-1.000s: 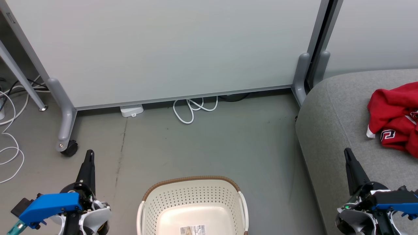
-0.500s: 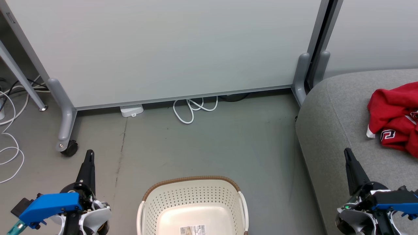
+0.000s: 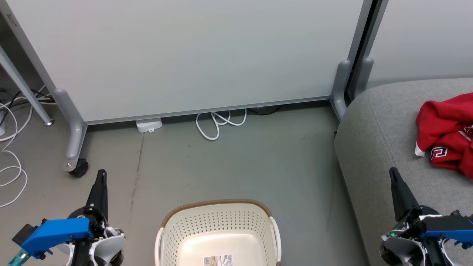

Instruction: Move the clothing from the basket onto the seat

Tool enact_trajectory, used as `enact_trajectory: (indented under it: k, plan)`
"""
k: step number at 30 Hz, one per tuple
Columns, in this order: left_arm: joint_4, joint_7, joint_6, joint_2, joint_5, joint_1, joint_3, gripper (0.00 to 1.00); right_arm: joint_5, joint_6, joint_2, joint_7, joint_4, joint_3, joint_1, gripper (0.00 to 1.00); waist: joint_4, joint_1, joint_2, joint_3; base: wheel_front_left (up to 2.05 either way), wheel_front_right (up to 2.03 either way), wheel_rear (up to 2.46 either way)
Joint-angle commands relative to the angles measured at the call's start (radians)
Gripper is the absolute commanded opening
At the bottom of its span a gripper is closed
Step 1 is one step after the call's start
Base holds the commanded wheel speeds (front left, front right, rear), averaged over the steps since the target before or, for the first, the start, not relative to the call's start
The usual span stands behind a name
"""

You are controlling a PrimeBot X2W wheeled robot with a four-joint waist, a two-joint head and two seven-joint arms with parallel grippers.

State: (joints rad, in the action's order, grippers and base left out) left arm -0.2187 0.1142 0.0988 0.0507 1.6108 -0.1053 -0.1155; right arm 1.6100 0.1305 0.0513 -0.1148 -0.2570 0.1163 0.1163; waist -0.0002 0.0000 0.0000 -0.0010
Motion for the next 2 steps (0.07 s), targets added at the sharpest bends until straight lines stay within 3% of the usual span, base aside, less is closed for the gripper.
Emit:
enact_trajectory:
  k: [1,2]
  plan:
    - [0.004,0.004,0.005,-0.001,0.002,-0.012,-0.003,0.0,0.002,0.0,-0.002,-0.005,0.003,0.001,0.012,0.0,0.0,0.0,0.0,0.0,0.0,0.0,0.0]
    - [0.004,0.004,0.005,-0.001,0.002,-0.012,-0.003,0.0,0.002,0.0,-0.002,-0.005,0.003,0.001,0.012,0.0,0.0,0.0,0.0,0.0,0.0,0.0,0.0]
